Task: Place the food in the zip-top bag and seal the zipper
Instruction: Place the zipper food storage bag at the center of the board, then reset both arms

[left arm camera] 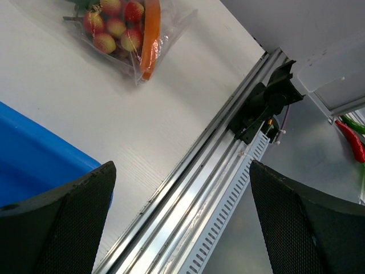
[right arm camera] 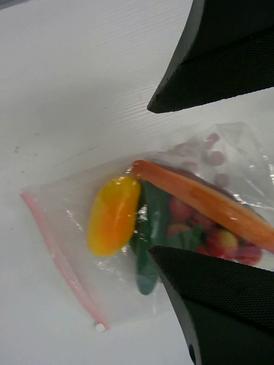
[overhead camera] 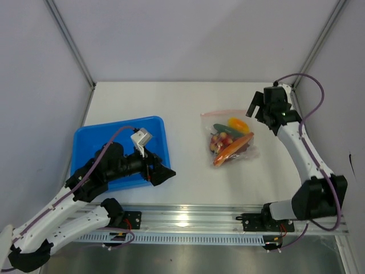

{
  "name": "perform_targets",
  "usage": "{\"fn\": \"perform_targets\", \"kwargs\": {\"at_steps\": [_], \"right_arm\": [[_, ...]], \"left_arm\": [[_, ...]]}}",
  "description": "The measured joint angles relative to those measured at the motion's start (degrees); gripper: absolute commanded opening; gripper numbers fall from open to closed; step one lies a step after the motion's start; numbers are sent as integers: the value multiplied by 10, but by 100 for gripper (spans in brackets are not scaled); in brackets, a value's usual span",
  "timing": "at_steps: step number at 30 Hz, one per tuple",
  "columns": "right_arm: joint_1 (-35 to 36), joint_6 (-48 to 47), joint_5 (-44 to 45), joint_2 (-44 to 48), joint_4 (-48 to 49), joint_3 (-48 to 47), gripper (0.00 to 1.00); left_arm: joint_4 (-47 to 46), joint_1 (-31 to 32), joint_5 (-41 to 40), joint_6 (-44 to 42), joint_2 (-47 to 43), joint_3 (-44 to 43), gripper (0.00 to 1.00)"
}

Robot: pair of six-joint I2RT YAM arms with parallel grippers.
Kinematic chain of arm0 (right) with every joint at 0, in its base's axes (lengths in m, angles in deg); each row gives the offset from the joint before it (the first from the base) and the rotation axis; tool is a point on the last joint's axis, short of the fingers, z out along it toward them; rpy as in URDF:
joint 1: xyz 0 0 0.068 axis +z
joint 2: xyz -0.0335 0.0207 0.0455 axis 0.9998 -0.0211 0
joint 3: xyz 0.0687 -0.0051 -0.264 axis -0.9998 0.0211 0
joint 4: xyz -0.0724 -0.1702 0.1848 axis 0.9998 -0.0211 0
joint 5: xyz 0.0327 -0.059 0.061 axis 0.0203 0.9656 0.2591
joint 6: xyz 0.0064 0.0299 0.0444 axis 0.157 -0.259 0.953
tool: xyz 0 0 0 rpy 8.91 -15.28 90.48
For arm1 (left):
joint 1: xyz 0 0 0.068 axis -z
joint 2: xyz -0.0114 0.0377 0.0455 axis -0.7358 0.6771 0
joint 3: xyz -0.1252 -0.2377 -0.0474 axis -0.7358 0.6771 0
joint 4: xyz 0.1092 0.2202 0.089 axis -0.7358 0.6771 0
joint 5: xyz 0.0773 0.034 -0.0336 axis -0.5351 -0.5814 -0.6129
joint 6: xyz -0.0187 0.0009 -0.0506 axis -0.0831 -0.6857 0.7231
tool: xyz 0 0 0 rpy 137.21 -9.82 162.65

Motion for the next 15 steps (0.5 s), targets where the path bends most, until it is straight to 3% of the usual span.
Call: {"fn": "perform_targets", "kwargs": {"at_steps": [7,15], "right_arm": [[65,53,-3,193,-44,153,100],[175,125,-17,362,-100,265,99]], "left_arm": [[-46,0,8,19,29,29,99],[-150,0,37,80,28,133,99]]}}
